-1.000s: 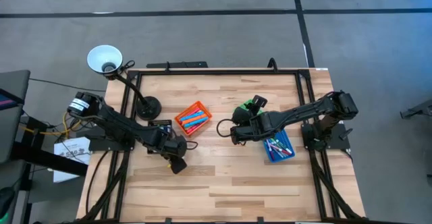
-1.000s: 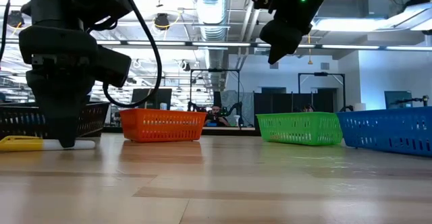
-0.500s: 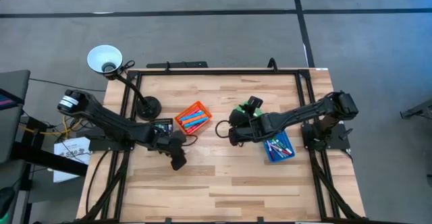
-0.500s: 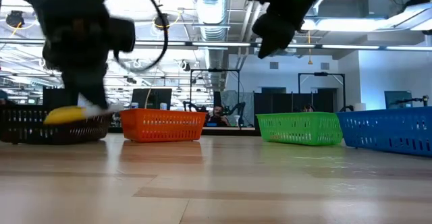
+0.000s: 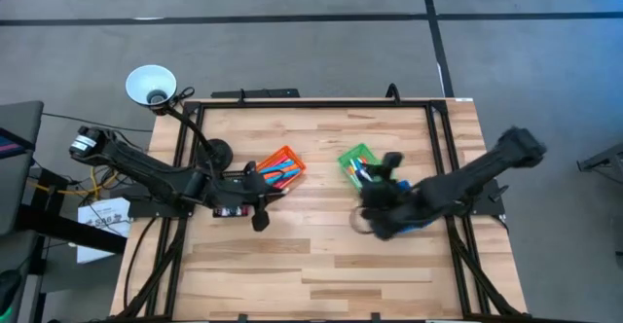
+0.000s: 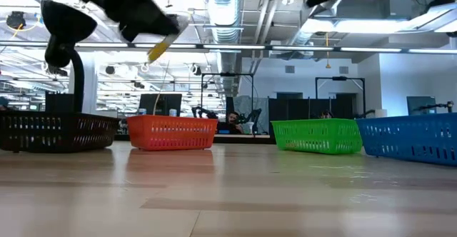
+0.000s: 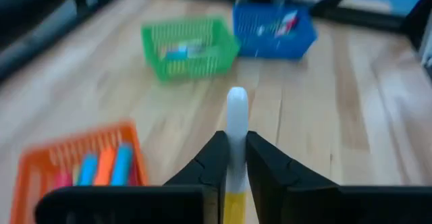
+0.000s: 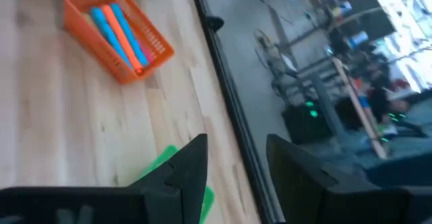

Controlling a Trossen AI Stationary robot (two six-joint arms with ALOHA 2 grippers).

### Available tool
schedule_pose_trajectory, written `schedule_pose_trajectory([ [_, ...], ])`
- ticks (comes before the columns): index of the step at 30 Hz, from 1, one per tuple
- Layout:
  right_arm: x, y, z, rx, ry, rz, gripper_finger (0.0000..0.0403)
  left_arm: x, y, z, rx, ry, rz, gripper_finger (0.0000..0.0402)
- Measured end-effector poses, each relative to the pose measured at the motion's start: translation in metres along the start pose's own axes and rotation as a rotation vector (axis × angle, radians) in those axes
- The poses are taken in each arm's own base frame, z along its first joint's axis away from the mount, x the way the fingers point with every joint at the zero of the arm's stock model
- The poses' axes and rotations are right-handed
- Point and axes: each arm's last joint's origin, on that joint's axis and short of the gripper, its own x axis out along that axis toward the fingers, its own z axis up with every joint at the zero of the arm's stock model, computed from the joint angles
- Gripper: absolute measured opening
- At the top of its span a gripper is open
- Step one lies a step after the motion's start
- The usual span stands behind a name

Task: Pick & Place Markers
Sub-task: Put the yellow pen into the green bin

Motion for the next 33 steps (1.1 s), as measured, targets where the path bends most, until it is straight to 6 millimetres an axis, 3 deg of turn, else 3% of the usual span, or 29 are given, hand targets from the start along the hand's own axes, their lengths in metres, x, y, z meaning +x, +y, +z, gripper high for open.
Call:
schedule_pose_trajectory([
  [5, -0.027, -0.033, -0.045, 0.219, -0.120, 0.116, 0.0143, 0.001, -0.005, 0.015, 0.118, -0.145, -0.028, 0.0041],
  [8, -0.020, -0.026, -0.075, 0.397, -0.262, 0.217, 0.0143, 0.002, -0.005, 0.019, 0.156, -0.188, -0.026, 0.0038],
  [11, -0.004, -0.007, -0.099, 0.360, -0.498, 0.351, 0.0143, 0.004, -0.003, 0.023, 0.154, -0.216, -0.014, 0.0041],
  [15, 0.011, -0.004, -0.111, 0.413, -0.923, 0.404, 0.0143, 0.007, 0.002, 0.027, 0.131, -0.242, 0.006, 0.0045],
  [18, 0.022, -0.006, -0.113, 0.502, -1.038, 0.439, 0.0143, 0.008, 0.004, 0.031, 0.109, -0.278, 0.013, 0.0045],
  [24, 0.049, -0.003, -0.105, 0.631, -0.887, 0.470, 0.0150, 0.006, 0.001, 0.042, 0.126, -0.385, -0.116, 0.0046],
  [33, 0.079, 0.025, -0.050, 0.605, -0.846, 0.628, 0.0173, 0.023, -0.008, 0.038, 0.143, -0.427, -0.147, 0.0046],
])
